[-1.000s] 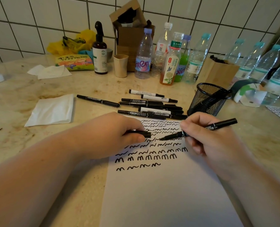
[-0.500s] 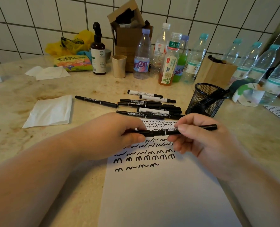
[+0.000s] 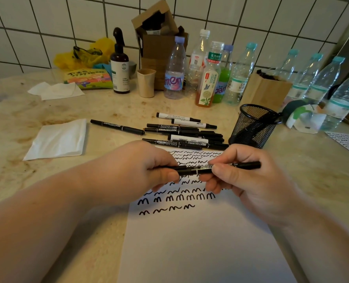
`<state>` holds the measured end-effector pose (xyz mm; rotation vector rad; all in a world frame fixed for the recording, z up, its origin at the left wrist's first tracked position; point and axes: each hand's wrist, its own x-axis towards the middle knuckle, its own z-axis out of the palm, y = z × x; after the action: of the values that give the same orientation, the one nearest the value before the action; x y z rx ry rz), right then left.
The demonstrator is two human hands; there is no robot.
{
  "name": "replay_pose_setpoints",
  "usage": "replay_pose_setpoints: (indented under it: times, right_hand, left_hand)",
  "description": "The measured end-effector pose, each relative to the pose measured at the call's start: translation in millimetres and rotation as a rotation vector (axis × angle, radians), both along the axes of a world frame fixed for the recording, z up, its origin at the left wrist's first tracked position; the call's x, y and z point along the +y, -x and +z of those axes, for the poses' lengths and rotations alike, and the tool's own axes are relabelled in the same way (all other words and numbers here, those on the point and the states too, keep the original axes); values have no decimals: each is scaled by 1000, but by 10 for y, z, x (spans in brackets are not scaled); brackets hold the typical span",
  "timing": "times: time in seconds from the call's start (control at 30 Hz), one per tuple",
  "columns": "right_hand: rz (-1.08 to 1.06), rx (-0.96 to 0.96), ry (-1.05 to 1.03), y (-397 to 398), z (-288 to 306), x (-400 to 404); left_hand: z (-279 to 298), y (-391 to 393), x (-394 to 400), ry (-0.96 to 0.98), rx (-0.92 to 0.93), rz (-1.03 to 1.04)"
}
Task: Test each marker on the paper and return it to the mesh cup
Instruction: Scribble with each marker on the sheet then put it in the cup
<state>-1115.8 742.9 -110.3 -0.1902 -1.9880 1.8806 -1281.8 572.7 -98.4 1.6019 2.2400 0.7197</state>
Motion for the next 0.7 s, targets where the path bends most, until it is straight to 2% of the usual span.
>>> replay_pose_setpoints:
  times: [0.13,0.4,0.53,0.7]
  right_hand:
    - [52,35,-28,-15,10,8]
    - [-167,128,-43,25,48,51]
    - [-356,279,70,-30,111,159]
    - [-682,297,-145,-95,374,313]
  left_hand:
    - [43,-8,-18,8,-44,-30]
    - [-1,37,44,-24,63,20]
    - [-28,103,16,30,80,81]
    - [-40,76,39,44,93,93]
